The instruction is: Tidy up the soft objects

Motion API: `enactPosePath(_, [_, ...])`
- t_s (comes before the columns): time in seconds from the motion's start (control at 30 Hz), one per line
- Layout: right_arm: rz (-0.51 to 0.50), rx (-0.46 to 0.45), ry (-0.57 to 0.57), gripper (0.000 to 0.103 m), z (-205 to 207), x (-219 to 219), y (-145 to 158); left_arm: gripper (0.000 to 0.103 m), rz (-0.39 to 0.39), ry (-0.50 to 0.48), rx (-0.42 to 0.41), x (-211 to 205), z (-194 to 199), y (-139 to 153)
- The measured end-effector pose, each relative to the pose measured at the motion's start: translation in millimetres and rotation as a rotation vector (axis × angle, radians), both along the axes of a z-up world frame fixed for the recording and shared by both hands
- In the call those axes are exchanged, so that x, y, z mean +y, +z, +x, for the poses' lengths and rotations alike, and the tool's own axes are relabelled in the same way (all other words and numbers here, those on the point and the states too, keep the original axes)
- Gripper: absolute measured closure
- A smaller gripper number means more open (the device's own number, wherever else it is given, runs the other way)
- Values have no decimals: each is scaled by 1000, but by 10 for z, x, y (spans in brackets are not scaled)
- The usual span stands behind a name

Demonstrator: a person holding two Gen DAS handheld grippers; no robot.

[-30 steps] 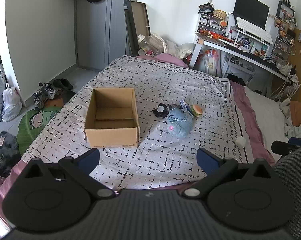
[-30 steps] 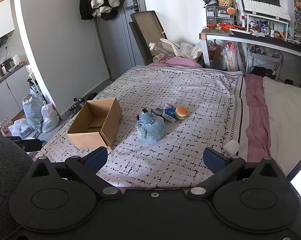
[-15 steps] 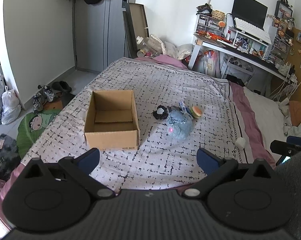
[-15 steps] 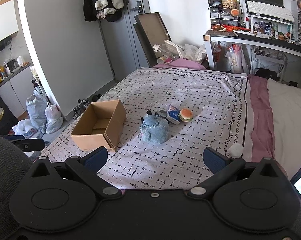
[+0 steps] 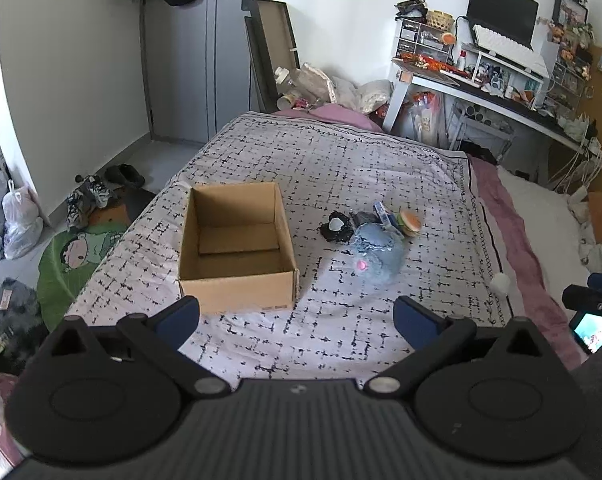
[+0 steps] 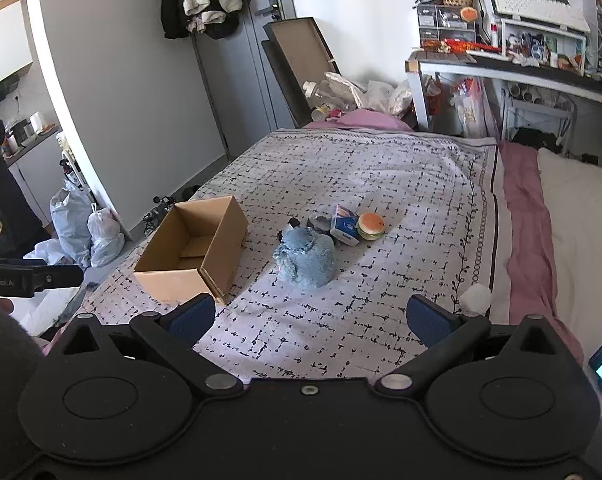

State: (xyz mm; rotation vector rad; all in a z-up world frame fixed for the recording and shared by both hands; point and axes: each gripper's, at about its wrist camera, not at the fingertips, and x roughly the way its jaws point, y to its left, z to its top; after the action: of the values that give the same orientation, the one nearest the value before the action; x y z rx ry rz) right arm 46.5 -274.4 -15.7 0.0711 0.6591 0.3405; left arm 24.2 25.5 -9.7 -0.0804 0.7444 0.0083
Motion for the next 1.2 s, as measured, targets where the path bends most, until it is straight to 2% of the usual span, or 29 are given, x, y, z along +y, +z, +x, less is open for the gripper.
enactPosePath(0.13, [19,27,-12,0,95,-50,-54,1,-7,-9,13,48,104,-33])
enactPosePath(0.17, [30,63,-15,0,134,-67,-89,1,-9,-11,17,53,136,-45])
enactPosePath(0.53, [105,138,-98,0,469,-311,-342,1,-12,-49,22,-7,545,-166])
enactPosePath(0.7, [92,155,-146,1,623,-427,-450,1,0,-86,32,-90,779,-251])
enactPosePath(1.2, [75,262,-320,20,1111,-753,-828,3,15,-178,63,-331,1495,-545])
